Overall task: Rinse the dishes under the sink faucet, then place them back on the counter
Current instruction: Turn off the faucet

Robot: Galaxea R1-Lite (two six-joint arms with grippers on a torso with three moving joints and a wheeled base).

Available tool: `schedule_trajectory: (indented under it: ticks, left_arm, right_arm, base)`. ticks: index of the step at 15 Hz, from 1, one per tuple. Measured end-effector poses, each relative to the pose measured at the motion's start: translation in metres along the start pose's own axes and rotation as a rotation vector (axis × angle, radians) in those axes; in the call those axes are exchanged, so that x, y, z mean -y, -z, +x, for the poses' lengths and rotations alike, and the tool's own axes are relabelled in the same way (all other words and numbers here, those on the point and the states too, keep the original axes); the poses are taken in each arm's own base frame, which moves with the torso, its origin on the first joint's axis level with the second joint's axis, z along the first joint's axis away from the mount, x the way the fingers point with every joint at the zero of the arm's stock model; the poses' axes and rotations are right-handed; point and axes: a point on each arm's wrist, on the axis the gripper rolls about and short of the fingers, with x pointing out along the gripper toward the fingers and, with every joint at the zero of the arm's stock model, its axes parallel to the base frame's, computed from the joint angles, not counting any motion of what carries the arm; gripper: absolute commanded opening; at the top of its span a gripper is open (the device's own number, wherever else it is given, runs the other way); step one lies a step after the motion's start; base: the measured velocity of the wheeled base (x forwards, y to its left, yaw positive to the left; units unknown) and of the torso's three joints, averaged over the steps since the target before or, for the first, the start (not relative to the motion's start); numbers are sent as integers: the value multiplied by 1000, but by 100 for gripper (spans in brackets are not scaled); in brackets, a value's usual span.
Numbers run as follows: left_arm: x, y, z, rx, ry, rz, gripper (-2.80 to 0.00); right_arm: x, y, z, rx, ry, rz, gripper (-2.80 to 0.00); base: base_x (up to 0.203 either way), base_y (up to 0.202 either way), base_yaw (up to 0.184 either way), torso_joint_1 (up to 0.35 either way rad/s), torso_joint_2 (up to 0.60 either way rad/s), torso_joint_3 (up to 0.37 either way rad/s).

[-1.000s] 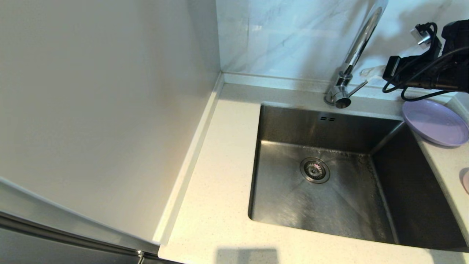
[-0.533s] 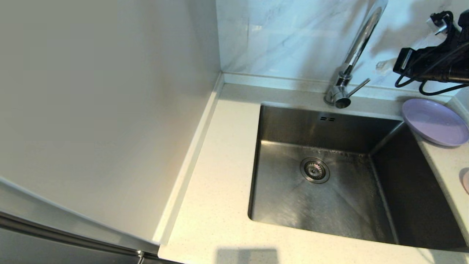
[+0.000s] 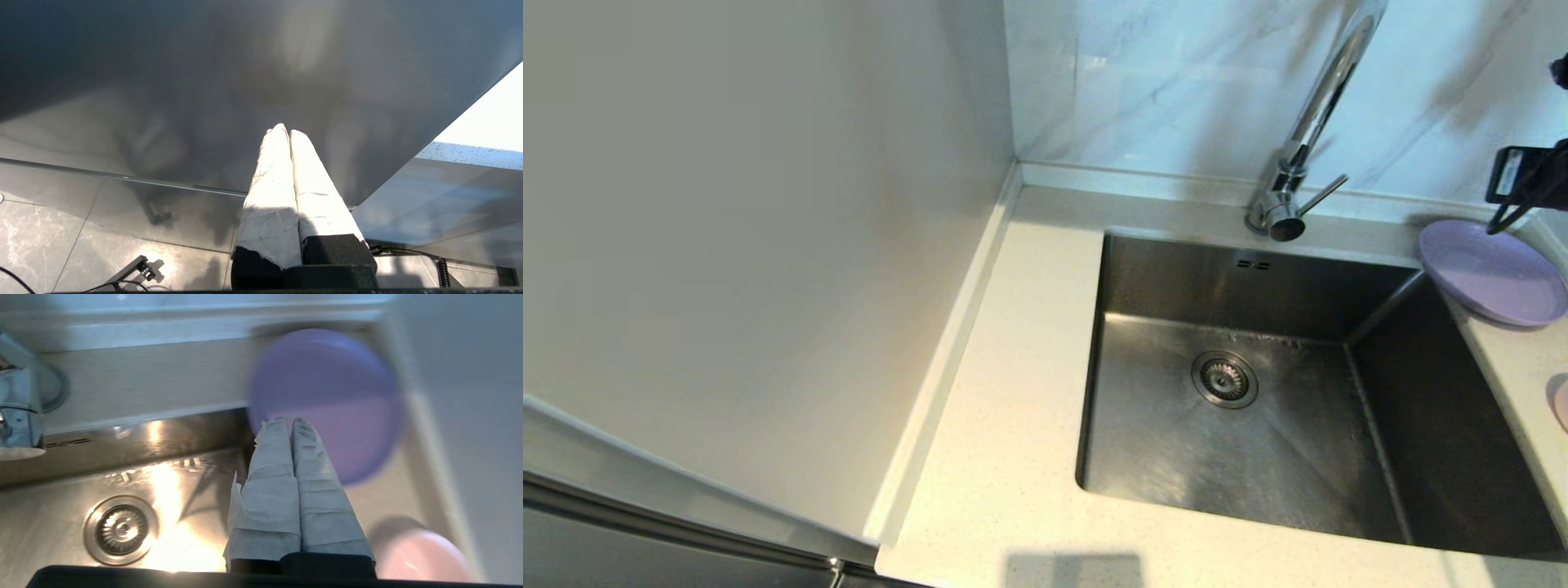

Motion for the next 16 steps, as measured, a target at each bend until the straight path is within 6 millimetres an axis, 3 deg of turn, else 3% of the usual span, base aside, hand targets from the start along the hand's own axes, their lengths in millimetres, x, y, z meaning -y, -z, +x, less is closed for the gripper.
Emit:
schedule_trajectory:
  ticks: [3,5,11,13,16]
  left_arm:
    - [0,0,0,0,0,0,-280]
    - [0,0,0,0,0,0,-280]
    - [0,0,0,0,0,0,-280]
    - [0,0,0,0,0,0,-280]
    - [0,0,0,0,0,0,-280]
  right_arm:
    - [20,-1,-55,66,26,24,-280]
    - [36,14,-96,90,26,15,-280]
    - [76,113,-204,98,-22,-69,-280]
    - [87,154,-225,99,-46,-137,-280]
    - [99,195,-245,137,-81,-227,-280]
  base:
    - [0,0,0,0,0,0]
    - [0,0,0,0,0,0]
    - [0,0,0,0,0,0]
    - [0,0,0,0,0,0]
    - [0,0,0,0,0,0]
